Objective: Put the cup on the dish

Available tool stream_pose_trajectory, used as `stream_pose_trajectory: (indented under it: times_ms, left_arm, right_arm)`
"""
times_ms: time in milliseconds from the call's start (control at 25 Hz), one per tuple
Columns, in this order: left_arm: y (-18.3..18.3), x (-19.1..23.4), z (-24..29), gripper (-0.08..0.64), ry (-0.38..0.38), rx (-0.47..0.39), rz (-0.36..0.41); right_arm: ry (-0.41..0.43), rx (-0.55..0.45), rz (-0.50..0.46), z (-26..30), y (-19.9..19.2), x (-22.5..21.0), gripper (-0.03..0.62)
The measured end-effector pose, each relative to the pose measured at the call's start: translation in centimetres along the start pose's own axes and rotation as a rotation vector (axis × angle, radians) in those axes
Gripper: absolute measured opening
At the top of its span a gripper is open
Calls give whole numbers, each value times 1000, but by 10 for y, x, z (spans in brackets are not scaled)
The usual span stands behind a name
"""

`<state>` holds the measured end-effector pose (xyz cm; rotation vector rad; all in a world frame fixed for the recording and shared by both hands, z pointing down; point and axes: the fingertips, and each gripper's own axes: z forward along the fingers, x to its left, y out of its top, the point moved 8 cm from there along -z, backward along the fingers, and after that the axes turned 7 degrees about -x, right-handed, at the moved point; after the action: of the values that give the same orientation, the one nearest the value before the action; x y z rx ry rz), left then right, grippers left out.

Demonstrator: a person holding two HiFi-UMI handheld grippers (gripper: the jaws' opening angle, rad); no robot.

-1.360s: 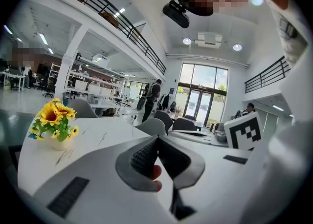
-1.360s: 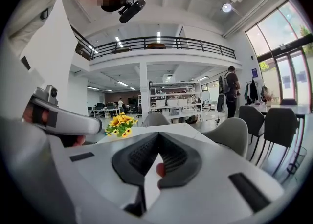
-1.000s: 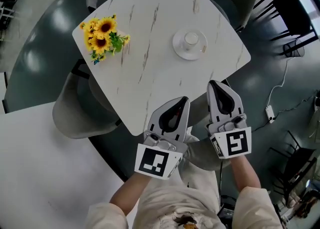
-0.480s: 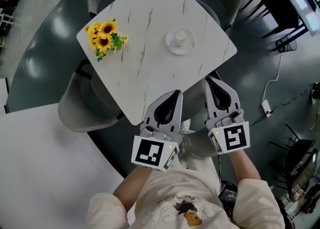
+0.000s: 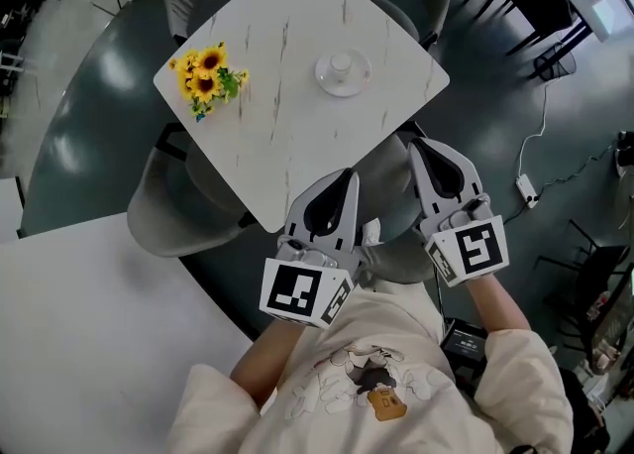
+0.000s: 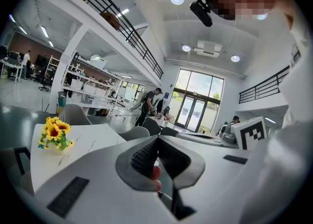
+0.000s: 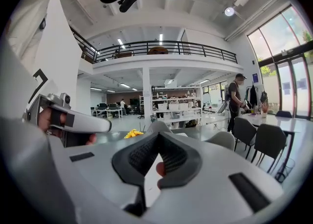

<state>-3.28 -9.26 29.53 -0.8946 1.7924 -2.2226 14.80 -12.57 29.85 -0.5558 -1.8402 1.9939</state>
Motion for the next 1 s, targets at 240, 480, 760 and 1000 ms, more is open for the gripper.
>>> stream_pose_trajectory:
  times_ms: [240,480,760,1000]
  left_arm:
    - [8,-16,-7,3,-40,3,-19]
    - [11,-31,-5,3,-90,19,-15]
    - [28,-42,-5,3,-128,-17,18]
    - [20,-50,-18,3,-131,-12,6]
  right_arm:
    - [-14,-23,14,-14,20,-6,5]
    - [-25,-19,49,-31,23,1,5]
    - [-30,-55,74,-46,39,2,5]
    - [-13,-62,50,-61,51,3,5]
